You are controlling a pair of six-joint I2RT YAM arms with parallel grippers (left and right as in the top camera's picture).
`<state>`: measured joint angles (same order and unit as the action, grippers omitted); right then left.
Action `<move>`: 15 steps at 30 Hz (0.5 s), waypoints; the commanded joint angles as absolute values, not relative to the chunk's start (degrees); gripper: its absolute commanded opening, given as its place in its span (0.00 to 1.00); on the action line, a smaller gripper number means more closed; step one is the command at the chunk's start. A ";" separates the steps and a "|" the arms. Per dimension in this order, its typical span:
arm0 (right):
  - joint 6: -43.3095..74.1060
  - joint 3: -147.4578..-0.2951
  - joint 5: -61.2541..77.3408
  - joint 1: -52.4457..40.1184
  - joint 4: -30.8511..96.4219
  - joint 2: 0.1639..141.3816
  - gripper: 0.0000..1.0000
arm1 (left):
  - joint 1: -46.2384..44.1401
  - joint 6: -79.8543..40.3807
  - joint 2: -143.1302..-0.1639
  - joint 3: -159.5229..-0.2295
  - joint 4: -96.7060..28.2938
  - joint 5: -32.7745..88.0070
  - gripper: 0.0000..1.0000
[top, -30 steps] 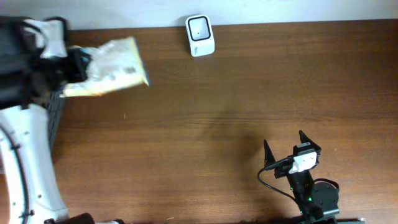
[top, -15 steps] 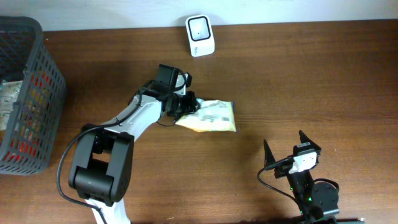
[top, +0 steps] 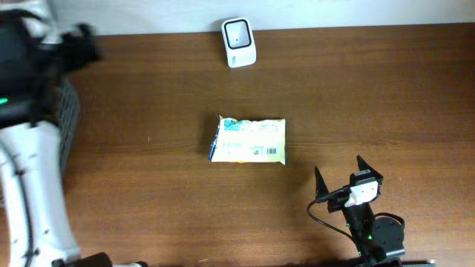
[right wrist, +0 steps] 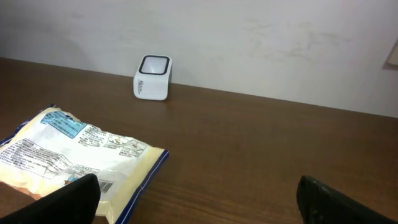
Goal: Scan the item barcode
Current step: 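Grasp white Pantene tube from basket with left gripper, place beside wipes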
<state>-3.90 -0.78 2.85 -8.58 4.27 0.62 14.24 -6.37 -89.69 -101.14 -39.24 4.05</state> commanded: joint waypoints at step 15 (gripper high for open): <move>-4.08 -0.32 3.14 -8.23 4.21 0.25 0.99 | 38.24 14.79 -112.97 -103.11 -44.23 -9.50 1.00</move>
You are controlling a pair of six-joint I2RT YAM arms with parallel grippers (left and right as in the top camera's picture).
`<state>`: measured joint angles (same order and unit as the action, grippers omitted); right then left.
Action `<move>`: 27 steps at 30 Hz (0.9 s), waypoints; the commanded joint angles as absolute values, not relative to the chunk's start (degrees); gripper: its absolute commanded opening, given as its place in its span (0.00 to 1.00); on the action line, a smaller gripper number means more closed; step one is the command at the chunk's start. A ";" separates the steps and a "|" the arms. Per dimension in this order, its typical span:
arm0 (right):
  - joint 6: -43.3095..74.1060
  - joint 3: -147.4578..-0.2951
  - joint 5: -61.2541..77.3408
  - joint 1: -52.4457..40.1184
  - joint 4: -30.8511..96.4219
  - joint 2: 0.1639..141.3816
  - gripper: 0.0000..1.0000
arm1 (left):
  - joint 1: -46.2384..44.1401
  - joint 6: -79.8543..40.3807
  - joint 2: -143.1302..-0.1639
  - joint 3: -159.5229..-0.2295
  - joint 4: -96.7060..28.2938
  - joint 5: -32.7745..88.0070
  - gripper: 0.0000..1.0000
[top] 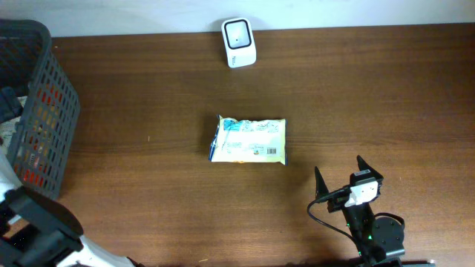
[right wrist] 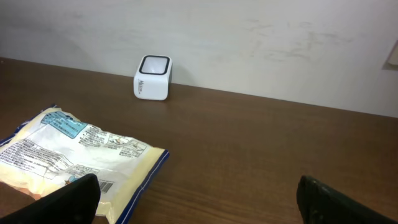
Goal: Scan the item barcode
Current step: 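Grasp white Pantene tube from basket with left gripper, place beside wipes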
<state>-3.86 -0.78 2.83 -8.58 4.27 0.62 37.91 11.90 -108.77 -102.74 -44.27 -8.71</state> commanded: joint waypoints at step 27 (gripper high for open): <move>-4.08 -0.32 3.14 -8.23 4.21 0.30 0.99 | 38.76 22.83 -129.23 -106.17 -41.98 -9.52 0.00</move>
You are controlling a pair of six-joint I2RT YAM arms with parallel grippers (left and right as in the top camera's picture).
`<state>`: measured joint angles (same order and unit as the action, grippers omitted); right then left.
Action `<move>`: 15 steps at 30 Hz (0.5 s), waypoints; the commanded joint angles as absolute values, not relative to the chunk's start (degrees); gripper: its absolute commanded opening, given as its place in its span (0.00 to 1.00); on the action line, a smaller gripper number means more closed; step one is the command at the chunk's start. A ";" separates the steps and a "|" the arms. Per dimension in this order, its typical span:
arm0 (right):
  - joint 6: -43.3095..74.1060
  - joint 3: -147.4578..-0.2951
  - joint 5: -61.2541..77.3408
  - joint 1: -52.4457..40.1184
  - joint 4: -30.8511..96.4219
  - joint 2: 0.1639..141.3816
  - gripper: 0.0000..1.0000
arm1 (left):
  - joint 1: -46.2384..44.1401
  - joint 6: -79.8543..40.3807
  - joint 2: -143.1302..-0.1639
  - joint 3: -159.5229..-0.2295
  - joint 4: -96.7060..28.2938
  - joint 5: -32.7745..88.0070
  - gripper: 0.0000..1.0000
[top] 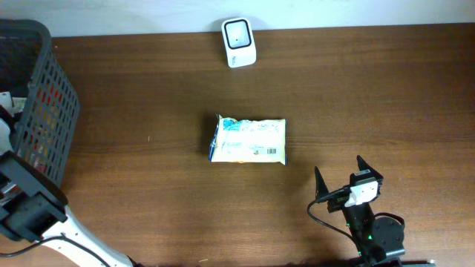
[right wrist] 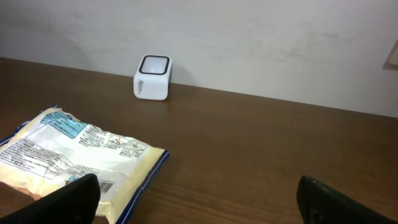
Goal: Scan the item barcode
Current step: 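Grasp white Pantene tube from basket with left gripper, place beside wipes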
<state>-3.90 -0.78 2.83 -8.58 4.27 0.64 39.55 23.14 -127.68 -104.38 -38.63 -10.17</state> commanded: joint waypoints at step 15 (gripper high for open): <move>-4.08 -0.32 3.14 -8.23 4.21 0.32 0.99 | 26.24 -1.26 -83.85 -112.81 -53.19 8.40 0.00</move>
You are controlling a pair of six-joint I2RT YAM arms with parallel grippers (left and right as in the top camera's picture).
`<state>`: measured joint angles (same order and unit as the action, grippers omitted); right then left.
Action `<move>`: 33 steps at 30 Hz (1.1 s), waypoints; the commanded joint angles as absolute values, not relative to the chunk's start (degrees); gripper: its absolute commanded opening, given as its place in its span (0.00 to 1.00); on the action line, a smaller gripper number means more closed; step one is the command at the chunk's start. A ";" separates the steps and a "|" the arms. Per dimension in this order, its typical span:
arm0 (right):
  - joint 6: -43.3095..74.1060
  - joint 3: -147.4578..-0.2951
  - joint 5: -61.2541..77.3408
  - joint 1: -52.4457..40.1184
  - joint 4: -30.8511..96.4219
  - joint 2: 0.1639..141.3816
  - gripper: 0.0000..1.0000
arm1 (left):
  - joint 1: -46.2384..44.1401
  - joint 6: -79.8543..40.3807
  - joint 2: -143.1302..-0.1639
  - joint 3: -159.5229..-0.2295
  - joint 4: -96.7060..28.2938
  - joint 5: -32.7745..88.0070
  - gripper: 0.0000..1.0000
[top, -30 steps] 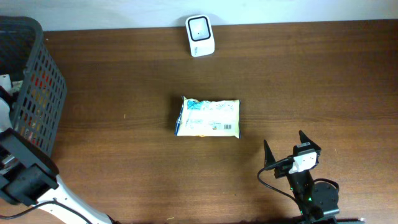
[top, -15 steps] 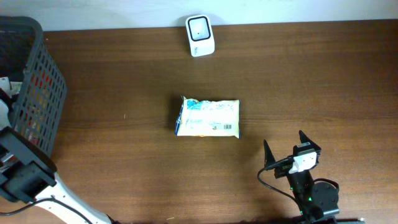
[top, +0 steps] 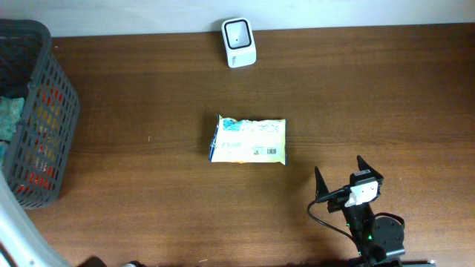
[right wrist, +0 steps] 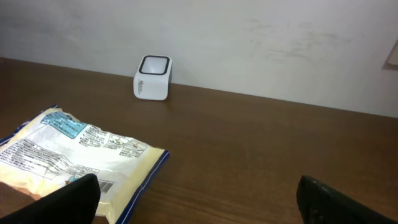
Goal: Scan the item barcode
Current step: 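Grasp white Pantene tube from basket with left gripper, place beside wipes, then grasp red-and-yellow spaghetti pack from basket with left gripper, place on table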
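Observation:
A flat white, blue and yellow packet [top: 249, 140] lies mid-table, its barcode [top: 274, 153] face up at the near right corner. In the right wrist view the packet [right wrist: 74, 155] lies at lower left. The white scanner [top: 238, 42] stands at the far edge by the wall, and the right wrist view shows the scanner [right wrist: 152, 78] too. My right gripper [top: 340, 176] rests open near the front edge, right of the packet, holding nothing. From the wrist, the right gripper [right wrist: 199, 202] shows two dark fingertips [right wrist: 74, 196] wide apart. The left gripper is out of view.
A dark grey mesh basket [top: 67, 104] stands at the table's left edge with red, yellow and teal items inside. A white part of the left arm [top: 11, 230] shows blurred at the lower left edge. A white wall runs behind the scanner.
The left arm's dark part at the lower left has left the overhead view, and only a blurred white strip remains. The basket's inside now shows fully. The packet, scanner and right gripper are unmoved.
The left arm was first a blur over the basket at top left. Then it was at the lower left corner, then beside the basket's near end, and now it is almost out of view. The packet, scanner and open right gripper stayed put throughout.

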<state>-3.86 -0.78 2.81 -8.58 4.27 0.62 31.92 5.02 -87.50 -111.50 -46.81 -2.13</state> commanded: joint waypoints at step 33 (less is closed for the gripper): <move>-4.08 -0.32 3.14 -8.23 4.21 0.32 0.99 | -7.70 -20.36 -86.54 -56.23 -19.90 9.50 0.99</move>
<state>-3.90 -0.78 2.83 -8.58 4.27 0.69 -7.70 -26.26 -91.42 -49.82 -16.88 8.40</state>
